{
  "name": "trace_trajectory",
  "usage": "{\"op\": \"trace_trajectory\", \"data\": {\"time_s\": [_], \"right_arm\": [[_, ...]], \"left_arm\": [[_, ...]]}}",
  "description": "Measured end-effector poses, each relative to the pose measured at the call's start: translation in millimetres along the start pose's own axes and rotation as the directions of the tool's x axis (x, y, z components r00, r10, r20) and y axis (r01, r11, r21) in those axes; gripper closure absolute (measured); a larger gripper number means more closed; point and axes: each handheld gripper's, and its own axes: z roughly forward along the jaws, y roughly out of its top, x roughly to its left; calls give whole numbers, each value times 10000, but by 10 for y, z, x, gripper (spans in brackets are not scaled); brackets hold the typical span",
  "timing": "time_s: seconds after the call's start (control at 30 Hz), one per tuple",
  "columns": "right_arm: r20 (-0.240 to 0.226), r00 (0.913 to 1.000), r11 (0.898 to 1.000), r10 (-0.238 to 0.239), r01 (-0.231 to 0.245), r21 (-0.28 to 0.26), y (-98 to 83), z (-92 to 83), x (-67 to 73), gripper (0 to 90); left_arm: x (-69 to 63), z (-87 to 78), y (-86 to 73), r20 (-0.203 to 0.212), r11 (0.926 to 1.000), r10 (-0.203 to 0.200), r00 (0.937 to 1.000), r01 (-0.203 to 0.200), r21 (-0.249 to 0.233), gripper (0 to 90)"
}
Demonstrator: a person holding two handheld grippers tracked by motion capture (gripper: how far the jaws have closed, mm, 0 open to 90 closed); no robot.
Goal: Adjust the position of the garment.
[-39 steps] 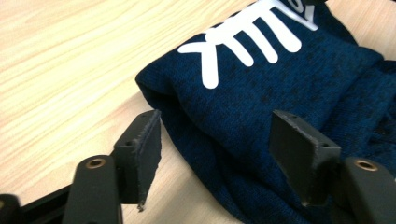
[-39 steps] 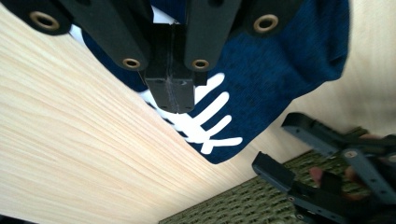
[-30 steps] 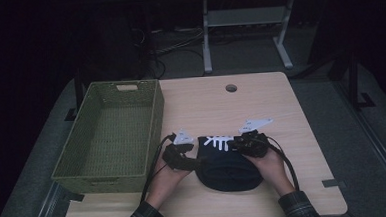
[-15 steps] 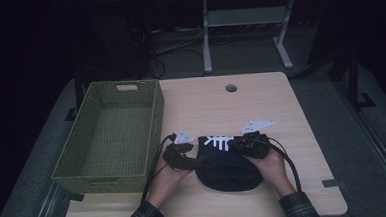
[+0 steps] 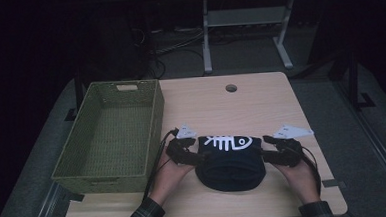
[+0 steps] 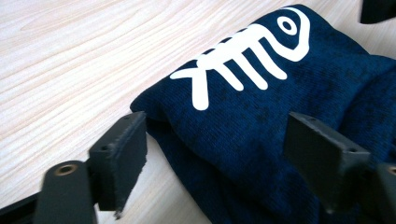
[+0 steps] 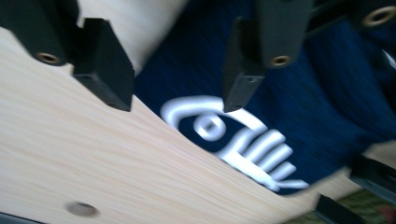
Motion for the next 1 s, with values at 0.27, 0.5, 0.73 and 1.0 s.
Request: {"op": "trace_trajectory", "data": {"time_s": [0.27,0.5,0.73,1.0], "right_arm": [[900,9931,9960,747,-788,422,-394,-197,-191,218],[1268,9846,9892,1205,-1297,675,-592,-241,-217,132],[1531,9827,9883,1044,-1197,944,-621,-174,-194,97],[1745,9813,9899,811,-998,1010,-636,-131,-179,93]], "left_arm": [[25,98,-39,70,9996,-121,9999,119,271,156],[47,155,-99,156,9985,-268,9995,260,488,145],[4,247,-164,197,9960,-70,9998,52,895,134],[2,284,-218,215,9957,-159,9996,138,919,134]]}}
